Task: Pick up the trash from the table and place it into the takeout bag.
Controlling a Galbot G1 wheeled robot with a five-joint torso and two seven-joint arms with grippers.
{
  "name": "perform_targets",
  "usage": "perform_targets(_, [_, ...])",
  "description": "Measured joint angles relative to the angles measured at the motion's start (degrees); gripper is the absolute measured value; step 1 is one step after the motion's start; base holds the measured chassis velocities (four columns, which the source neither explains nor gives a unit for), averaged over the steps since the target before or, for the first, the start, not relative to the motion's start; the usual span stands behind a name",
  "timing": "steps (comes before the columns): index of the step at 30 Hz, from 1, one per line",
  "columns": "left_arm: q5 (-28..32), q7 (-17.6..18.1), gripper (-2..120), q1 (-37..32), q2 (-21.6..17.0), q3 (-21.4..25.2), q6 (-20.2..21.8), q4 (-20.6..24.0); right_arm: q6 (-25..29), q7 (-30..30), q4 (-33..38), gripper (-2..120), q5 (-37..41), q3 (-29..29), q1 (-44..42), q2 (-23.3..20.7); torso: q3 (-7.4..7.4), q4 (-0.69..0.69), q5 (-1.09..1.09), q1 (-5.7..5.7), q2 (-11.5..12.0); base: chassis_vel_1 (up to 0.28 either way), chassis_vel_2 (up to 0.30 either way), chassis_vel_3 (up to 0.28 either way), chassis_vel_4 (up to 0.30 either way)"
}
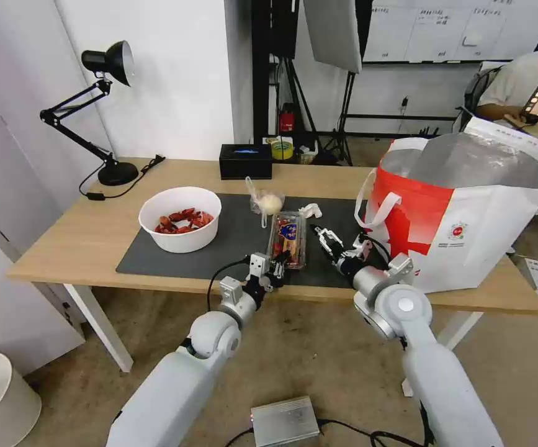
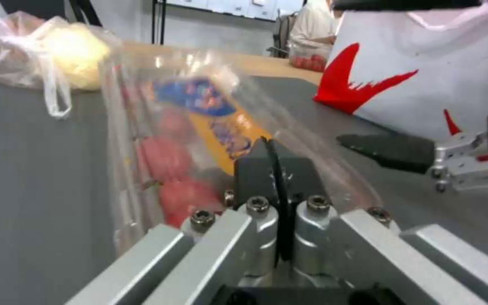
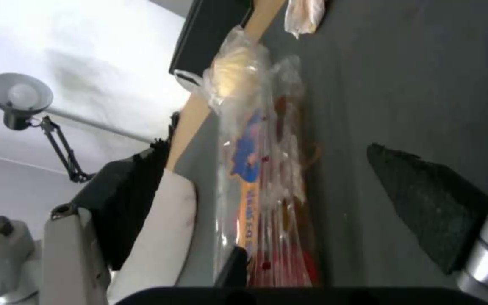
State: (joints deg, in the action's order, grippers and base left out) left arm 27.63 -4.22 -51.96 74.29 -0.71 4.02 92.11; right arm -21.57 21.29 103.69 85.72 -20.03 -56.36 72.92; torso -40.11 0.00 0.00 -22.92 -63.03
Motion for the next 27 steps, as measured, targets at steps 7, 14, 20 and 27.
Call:
perform_targets(7, [0.1, 0.1, 0, 0.9, 0.3, -0.4, -0.2, -0.1, -0.1, -0.5, -1.6, 88, -1.2, 1.1, 0.8, 0.7, 0.0, 0.0, 0.0, 0.0, 0.0, 0.0, 0.0, 0.0, 0.0])
perform_targets(14, [0.1, 0.1, 0, 0.9, 0.2, -0.4, -0.3, -0.3, -0.1, -0.8, -3.1, 88, -1.6, 1.7, 1.7, 1.2, 0.0, 0.0, 0.0, 0.0, 0.0, 0.0, 0.0, 0.0, 0.0])
perform_targets(20, [-1.0, -0.4, 0, 0.9, 0.1, -0.1, -0.4, -1.0, 0.2, -0.8, -5.4, 88, -1.8, 1.9, 3.1, 2.4, 0.0, 0.0, 0.0, 0.0, 0.0, 0.0, 0.0, 0.0, 0.0])
perform_targets(27, [-2.2, -1.2, 0, 0.9, 0.1, -0.3, -0.4, -1.3, 0.3, -0.8, -6.9, 89, -2.3, 2.2, 4.3, 3.3, 0.01, 0.0, -0.01, 0.0, 0.0, 0.0, 0.0, 0.0, 0.0])
